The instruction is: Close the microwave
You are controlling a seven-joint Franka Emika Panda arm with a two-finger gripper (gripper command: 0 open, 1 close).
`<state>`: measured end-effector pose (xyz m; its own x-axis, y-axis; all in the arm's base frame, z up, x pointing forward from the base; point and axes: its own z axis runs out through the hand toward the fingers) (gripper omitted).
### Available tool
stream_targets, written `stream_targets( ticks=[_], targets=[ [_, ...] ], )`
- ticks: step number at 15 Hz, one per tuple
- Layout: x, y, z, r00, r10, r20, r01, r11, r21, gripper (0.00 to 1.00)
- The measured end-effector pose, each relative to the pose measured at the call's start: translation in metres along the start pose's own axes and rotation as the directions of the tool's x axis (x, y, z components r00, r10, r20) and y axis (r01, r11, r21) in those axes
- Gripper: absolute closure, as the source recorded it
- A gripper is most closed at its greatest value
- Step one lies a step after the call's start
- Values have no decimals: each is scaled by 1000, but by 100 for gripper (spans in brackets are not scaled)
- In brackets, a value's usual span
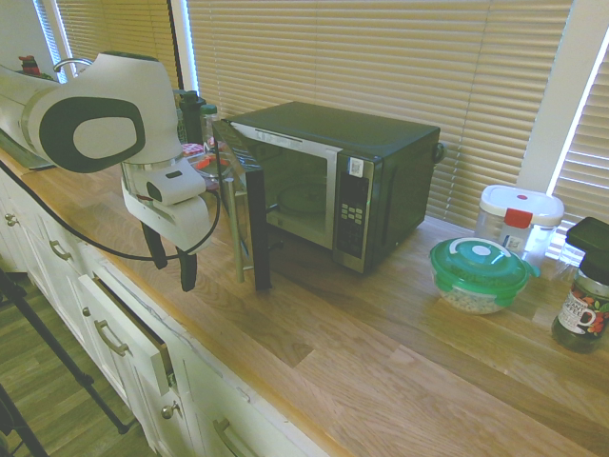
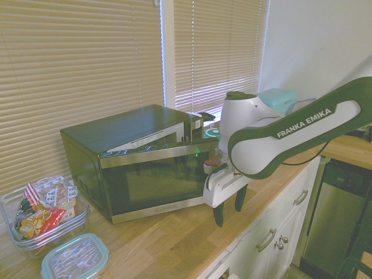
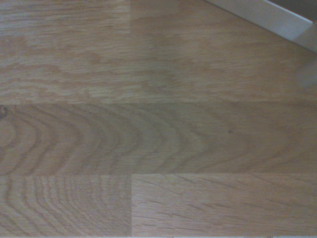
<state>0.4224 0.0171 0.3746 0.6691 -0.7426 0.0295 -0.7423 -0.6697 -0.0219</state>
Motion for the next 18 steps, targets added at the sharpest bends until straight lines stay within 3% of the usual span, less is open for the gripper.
stream_targets(
  ticks=[8, 18],
  targets=[
    [9, -16, -25, 998, -13, -60, 16, 999, 44, 0],
    [33, -97, -85, 995, 4, -101, -2, 1000, 20, 0]
  ],
)
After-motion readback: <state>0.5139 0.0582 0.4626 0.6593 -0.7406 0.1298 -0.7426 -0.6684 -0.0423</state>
